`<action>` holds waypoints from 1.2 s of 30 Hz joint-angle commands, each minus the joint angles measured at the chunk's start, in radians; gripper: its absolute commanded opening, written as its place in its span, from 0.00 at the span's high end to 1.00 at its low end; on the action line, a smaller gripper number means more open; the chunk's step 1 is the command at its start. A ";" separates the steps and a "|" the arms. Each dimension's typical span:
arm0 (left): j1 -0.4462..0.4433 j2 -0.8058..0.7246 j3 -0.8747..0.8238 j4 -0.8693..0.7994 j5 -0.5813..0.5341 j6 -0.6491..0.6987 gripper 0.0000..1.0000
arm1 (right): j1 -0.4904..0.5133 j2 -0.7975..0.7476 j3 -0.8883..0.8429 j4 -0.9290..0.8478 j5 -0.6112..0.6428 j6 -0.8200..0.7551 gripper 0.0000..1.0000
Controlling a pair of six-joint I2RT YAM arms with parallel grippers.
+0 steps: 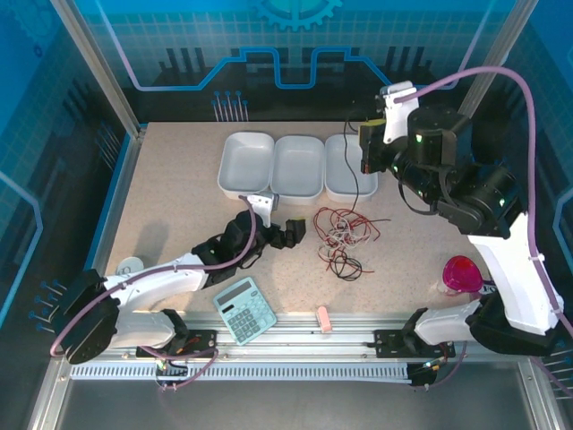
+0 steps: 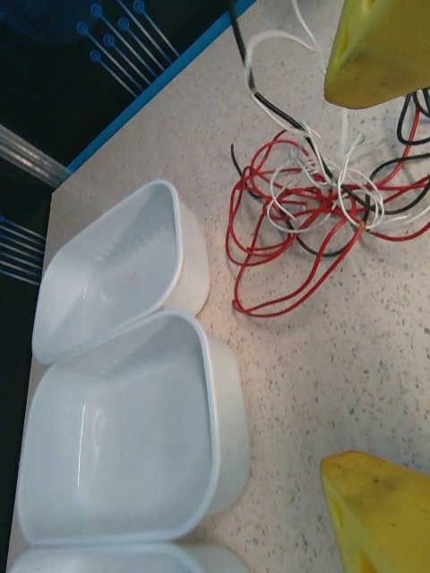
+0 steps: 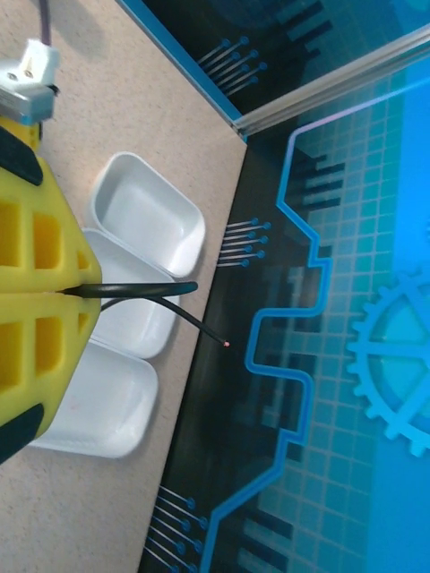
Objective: Untangle the cables
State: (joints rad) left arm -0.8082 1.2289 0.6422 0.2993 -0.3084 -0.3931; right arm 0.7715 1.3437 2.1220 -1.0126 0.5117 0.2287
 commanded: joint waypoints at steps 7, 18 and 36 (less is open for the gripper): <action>0.008 -0.046 0.004 -0.079 -0.077 -0.034 0.01 | 0.012 0.073 0.133 -0.103 0.046 -0.021 1.00; 0.027 -0.043 0.049 -0.061 0.074 0.012 0.01 | 0.011 0.068 0.136 -0.254 -0.070 0.044 1.00; 0.027 0.009 0.123 -0.028 0.210 0.032 0.01 | -0.028 0.035 0.039 -0.518 0.216 0.191 1.00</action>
State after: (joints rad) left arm -0.7872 1.2270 0.7223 0.2474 -0.1482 -0.3851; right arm 0.7563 1.3907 2.0941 -1.4643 0.6720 0.4023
